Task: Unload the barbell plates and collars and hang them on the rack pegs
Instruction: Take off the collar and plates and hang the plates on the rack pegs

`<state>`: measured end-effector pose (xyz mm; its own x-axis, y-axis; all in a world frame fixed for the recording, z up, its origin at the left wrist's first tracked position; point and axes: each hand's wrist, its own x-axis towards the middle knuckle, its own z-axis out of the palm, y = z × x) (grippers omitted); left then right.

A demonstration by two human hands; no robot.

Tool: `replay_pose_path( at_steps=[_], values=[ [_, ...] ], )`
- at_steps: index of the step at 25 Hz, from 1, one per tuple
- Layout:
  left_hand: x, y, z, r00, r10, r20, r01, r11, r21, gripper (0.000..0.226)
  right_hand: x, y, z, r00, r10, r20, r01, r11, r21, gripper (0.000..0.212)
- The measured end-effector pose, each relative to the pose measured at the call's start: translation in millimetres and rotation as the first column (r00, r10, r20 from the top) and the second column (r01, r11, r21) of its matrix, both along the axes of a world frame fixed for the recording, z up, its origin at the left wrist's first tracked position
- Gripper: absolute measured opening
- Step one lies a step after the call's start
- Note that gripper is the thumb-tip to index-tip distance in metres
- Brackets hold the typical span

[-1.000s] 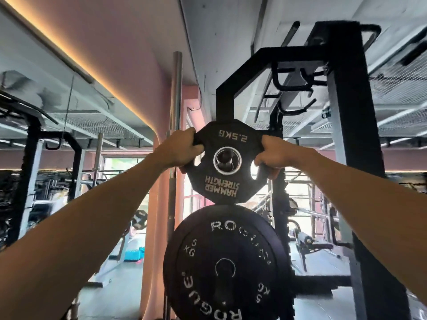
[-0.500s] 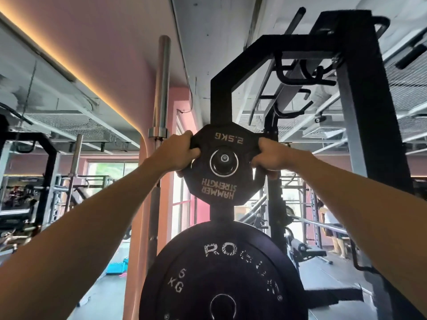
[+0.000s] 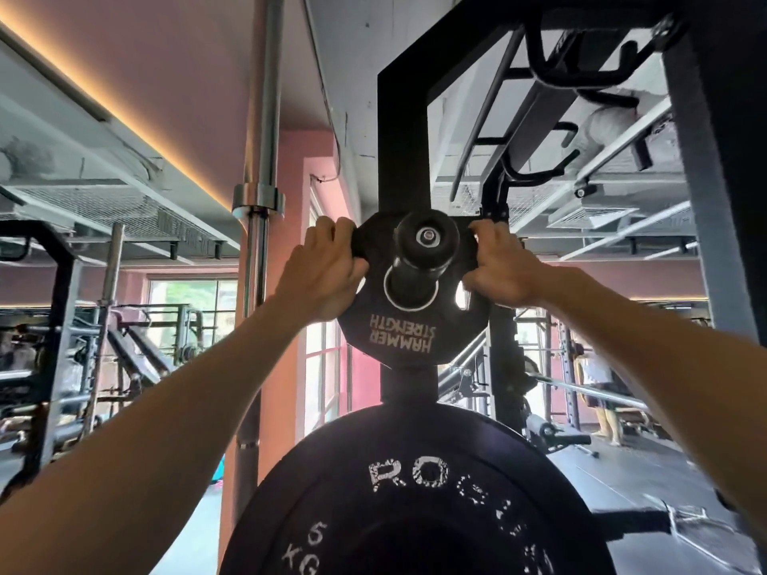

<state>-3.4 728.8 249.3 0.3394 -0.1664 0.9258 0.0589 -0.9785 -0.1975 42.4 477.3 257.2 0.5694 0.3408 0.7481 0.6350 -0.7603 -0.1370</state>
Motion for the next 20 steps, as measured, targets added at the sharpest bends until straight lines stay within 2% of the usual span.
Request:
replay_pose_path(
  at_steps=[2,6,9,13,15,20],
  values=[
    [0.1,-1.5,0.2,1.000,0.008,0.012,-0.008,1.000,-0.013,0.040,-0.2,-0.1,1.9,1.000,-0.025,-0.016,0.025,1.000,0.011,0.076],
    [-17.9,-14.2,-14.7,0.997,0.076,-0.029,-0.078,0.995,-0.069,0.039,-8.0,6.7,-10.5,0.993,-0.074,-0.092,0.077,0.997,0.026,0.062],
    [-45.2,-19.4,-39.4,0.981,0.120,-0.152,-0.134,0.988,-0.081,0.045,-21.4,1.5,-37.7,0.984,-0.001,-0.180,0.016,0.997,0.081,0.063],
    [-95.3,-25.9,-82.6,0.879,0.252,-0.405,-0.309,0.947,-0.082,0.059,-55.1,-32.8,-72.7,0.969,0.010,-0.245,-0.011,1.000,-0.004,0.075],
    [-123.7,-43.0,-104.2,0.844,0.180,-0.505,-0.275,0.954,-0.120,0.059,-77.0,-54.0,-91.0,0.958,0.032,-0.283,-0.047,0.998,-0.045,0.079],
    [-191.2,-91.3,-149.3,0.782,-0.041,-0.622,-0.184,0.938,-0.293,0.070,-138.2,-101.0,-136.8,0.948,0.036,-0.316,-0.073,0.992,-0.105,0.085]
  ],
)
